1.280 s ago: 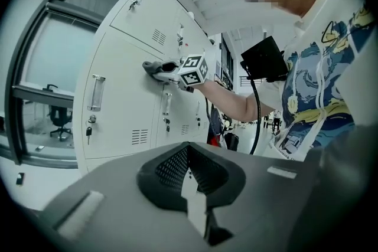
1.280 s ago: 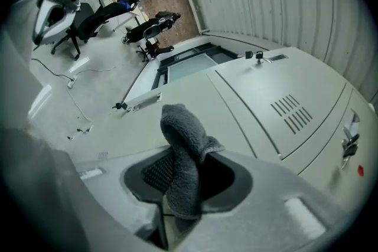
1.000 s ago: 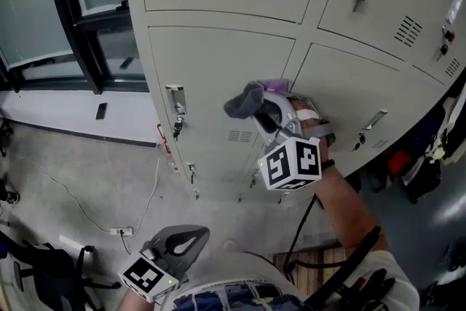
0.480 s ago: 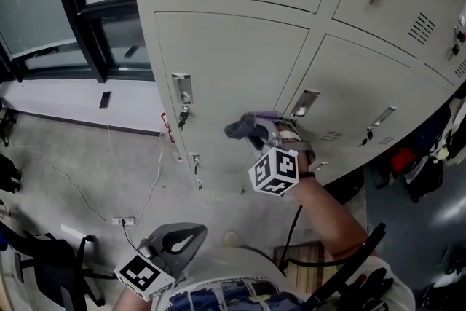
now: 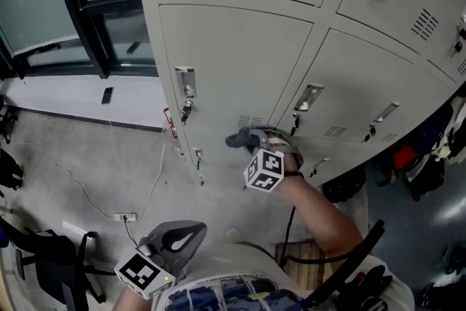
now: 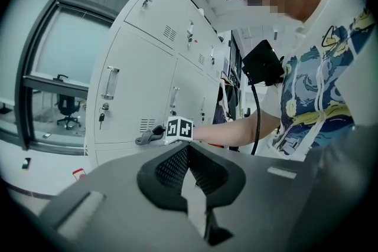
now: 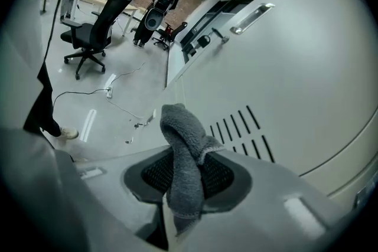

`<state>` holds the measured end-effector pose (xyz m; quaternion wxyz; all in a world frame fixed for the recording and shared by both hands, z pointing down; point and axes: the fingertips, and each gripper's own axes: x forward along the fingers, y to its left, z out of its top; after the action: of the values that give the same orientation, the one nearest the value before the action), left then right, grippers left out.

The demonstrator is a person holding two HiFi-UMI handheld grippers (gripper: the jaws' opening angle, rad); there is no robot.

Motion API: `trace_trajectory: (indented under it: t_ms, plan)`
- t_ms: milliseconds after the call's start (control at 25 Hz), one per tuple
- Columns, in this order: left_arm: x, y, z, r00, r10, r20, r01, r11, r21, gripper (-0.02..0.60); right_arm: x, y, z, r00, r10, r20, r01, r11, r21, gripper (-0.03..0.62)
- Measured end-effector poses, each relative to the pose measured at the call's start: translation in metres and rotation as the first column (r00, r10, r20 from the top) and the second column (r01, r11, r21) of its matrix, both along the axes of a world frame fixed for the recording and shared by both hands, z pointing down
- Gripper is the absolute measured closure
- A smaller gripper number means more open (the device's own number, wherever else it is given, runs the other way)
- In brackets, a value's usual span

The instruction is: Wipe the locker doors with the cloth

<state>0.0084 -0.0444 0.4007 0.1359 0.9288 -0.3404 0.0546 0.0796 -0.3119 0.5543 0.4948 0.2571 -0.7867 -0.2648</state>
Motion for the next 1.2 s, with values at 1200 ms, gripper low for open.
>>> trace_trajectory:
  t_ms: [1200]
  plan:
    - [-0.023, 0.02, -0.004, 1.0, -0.004, -0.017, 0.005, 0.999, 0.039, 0.58, -0.019, 0.002, -0.374, 0.993, -0.075, 0.096, 0.009, 0.83, 0.557, 0.48]
